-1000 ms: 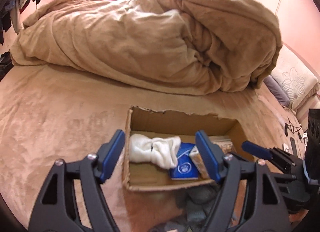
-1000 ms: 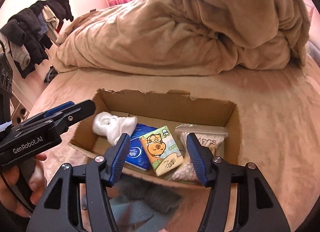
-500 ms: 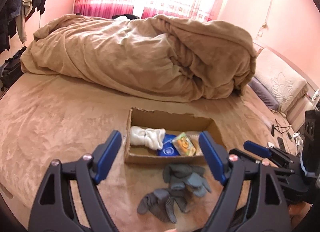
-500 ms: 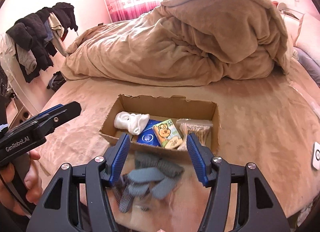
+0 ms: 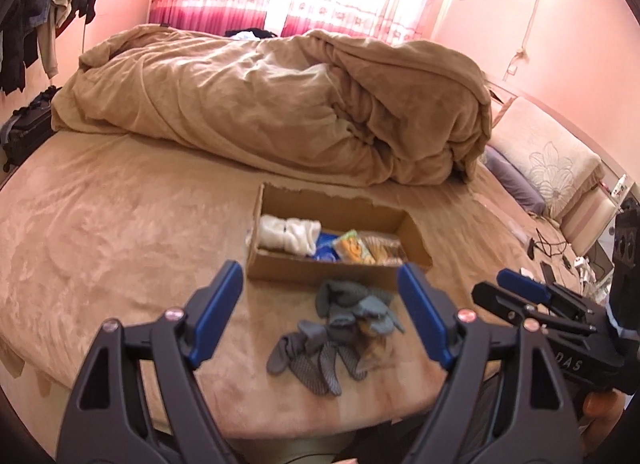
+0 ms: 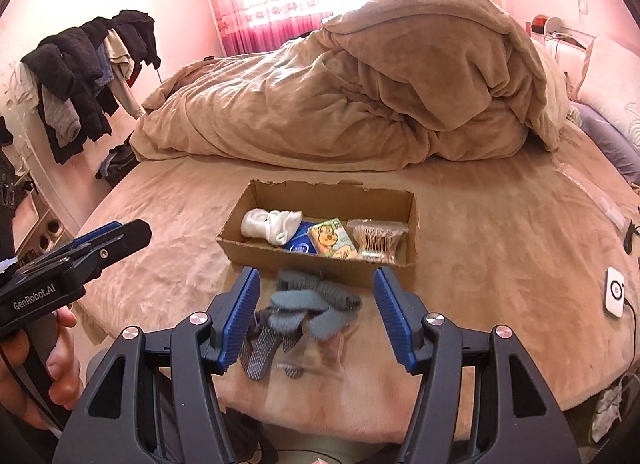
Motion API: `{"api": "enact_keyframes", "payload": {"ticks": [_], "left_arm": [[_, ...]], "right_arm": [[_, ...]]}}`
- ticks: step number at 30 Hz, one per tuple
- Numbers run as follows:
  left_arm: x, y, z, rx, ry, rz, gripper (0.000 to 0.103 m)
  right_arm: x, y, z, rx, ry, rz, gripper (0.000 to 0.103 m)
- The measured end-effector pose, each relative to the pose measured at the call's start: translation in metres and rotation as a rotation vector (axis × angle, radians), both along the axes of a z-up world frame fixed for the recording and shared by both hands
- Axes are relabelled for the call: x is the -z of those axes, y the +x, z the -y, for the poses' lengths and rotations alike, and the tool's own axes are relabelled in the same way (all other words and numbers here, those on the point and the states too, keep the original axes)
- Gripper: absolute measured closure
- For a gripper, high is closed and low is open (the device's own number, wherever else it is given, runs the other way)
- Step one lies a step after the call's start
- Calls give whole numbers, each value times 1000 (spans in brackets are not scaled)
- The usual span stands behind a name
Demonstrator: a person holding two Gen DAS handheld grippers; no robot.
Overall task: Organize objects
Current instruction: 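Withdraw both tools and move toward the grey gloves and plastic bag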
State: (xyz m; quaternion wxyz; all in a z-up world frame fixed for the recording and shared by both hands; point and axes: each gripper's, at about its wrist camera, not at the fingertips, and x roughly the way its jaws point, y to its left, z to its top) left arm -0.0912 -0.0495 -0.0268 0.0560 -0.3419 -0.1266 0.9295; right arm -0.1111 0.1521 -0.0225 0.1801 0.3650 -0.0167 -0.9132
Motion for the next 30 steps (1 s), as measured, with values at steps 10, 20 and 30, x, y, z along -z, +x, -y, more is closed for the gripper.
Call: {"api": "enact_keyframes", "payload": {"ticks": [10, 20, 30], "left_arm": [[26, 24, -13, 41, -15, 33, 22], [64, 24, -18, 66, -17, 102, 22], [105, 3, -19, 76, -19, 174, 22]], "right_arm": [[15, 24, 2, -25, 42, 12, 41], [35, 25, 3, -27, 53, 56, 41], [69, 5, 10, -39, 66, 131, 41]]}}
